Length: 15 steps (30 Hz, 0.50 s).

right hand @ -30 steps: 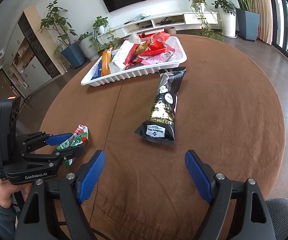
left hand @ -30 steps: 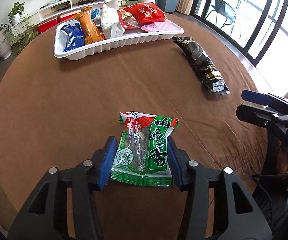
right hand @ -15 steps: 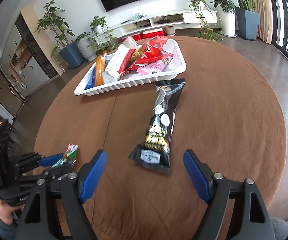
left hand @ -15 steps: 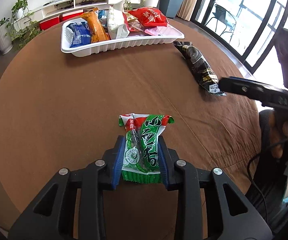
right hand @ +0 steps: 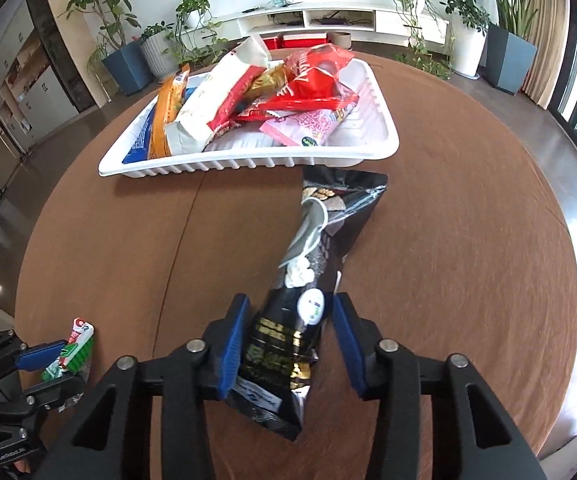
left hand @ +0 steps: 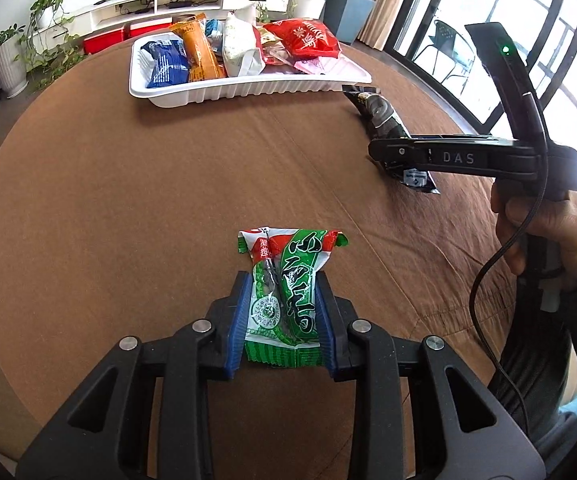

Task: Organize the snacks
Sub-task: 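Grasp the green-and-white packet with the left tool while the right tool grasps the black-and-gold bar packet, then carry the green packet into the tray with the left tool while the right tool carries the black bar packet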

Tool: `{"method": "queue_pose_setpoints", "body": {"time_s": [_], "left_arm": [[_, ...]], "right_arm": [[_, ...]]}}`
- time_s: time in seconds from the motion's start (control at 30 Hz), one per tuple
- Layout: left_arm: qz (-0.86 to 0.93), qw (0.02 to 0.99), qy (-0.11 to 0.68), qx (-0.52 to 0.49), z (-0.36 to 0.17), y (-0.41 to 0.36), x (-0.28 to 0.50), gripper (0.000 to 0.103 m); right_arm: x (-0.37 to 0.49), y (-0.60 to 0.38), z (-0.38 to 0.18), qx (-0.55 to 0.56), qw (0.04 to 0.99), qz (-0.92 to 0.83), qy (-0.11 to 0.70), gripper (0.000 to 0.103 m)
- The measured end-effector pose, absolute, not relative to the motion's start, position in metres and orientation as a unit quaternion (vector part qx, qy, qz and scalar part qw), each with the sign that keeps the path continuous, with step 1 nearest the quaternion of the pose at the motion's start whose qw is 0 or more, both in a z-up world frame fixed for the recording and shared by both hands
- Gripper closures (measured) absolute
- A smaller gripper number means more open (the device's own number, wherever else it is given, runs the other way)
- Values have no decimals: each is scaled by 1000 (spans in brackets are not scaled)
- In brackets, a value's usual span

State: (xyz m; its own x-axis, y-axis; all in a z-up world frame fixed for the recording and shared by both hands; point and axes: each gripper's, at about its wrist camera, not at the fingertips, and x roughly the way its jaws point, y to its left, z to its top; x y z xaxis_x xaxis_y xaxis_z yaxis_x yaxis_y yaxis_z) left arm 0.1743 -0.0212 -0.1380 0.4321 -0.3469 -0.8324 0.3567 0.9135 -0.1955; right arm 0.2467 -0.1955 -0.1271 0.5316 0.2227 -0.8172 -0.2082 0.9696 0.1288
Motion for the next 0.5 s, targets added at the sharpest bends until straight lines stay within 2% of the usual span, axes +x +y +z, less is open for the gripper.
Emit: {"method": "queue_pose_setpoints", "body": {"time_s": [0.33, 0.5], "left_arm": [[-202, 850, 487, -5, -136, -16, 173, 77], [-199, 852, 485, -9, -137, -15, 175, 77]], "right_arm": [[245, -200, -126, -5, 870, 122, 478, 77], [230, -201, -125, -16, 868, 131, 478, 81]]}}
